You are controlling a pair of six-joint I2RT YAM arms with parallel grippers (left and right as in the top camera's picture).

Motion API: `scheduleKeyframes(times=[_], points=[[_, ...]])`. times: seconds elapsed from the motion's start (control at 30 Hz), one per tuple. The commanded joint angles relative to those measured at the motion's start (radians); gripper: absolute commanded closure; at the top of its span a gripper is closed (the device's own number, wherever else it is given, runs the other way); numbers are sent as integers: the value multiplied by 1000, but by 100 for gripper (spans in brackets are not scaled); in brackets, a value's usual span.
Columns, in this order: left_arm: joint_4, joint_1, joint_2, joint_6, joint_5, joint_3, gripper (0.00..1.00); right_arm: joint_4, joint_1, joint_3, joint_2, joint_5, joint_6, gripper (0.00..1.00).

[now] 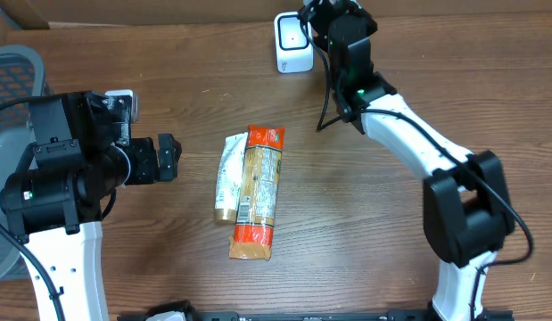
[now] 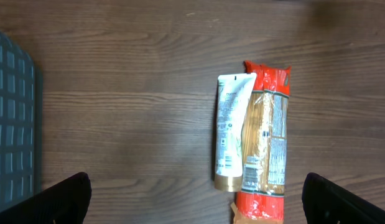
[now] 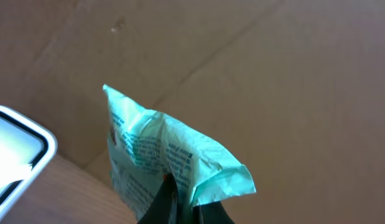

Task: Scan the item barcode
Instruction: 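Lift the green pouch and carry it to the white scanner, then hold the green pouch in front of the scanner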

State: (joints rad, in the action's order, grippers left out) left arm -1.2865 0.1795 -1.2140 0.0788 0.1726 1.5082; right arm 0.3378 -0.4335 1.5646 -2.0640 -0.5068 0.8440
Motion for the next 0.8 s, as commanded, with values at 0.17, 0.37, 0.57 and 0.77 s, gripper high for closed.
scheduleKeyframes(times=[0.17, 0.37, 0.57, 0.77], points=[[4, 5, -3, 11, 11, 17, 0, 230, -17, 23, -142, 13, 343, 96], [4, 5, -3, 11, 11, 17, 0, 317, -26, 35, -240, 47, 506, 96], [4, 5, -3, 11, 11, 17, 0, 354, -42, 40, -269, 78, 563, 96], [4, 5, -3, 11, 11, 17, 0, 361, -51, 41, -269, 82, 610, 96]])
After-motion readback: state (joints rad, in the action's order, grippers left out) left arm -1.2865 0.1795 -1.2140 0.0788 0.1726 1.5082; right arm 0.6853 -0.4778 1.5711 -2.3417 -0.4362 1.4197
